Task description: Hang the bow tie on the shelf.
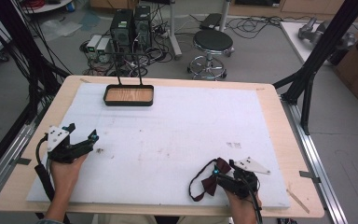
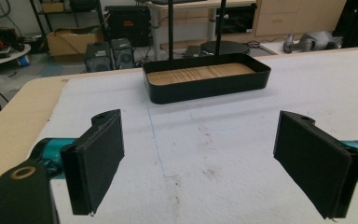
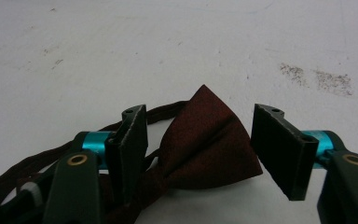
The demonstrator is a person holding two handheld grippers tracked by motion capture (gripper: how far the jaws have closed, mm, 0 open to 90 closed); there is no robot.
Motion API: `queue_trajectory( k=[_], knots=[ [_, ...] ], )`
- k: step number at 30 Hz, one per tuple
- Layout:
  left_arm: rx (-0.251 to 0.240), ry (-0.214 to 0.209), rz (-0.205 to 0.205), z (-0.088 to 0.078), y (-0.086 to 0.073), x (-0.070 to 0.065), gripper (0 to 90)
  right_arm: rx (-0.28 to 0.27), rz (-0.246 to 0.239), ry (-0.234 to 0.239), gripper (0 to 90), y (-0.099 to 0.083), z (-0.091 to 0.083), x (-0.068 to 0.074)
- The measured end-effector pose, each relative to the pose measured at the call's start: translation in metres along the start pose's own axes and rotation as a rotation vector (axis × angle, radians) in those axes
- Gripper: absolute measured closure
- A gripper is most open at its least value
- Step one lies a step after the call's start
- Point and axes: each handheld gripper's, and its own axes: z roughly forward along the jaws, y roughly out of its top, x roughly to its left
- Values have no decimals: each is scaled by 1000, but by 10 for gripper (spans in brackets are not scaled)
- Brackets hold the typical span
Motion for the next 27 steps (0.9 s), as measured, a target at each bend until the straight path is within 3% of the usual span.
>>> queue_trajectory(
  k=[9,15,27],
  knots=[
    [1,1,2,0,0,0,164,45,6,6,466,-3,6,1],
    [2,2,7,1,0,-1,164,66,-19,-16,530,-3,9,4],
    [7,4,14,1,0,0,164,55,-31,-13,726,-3,10,10]
  ],
)
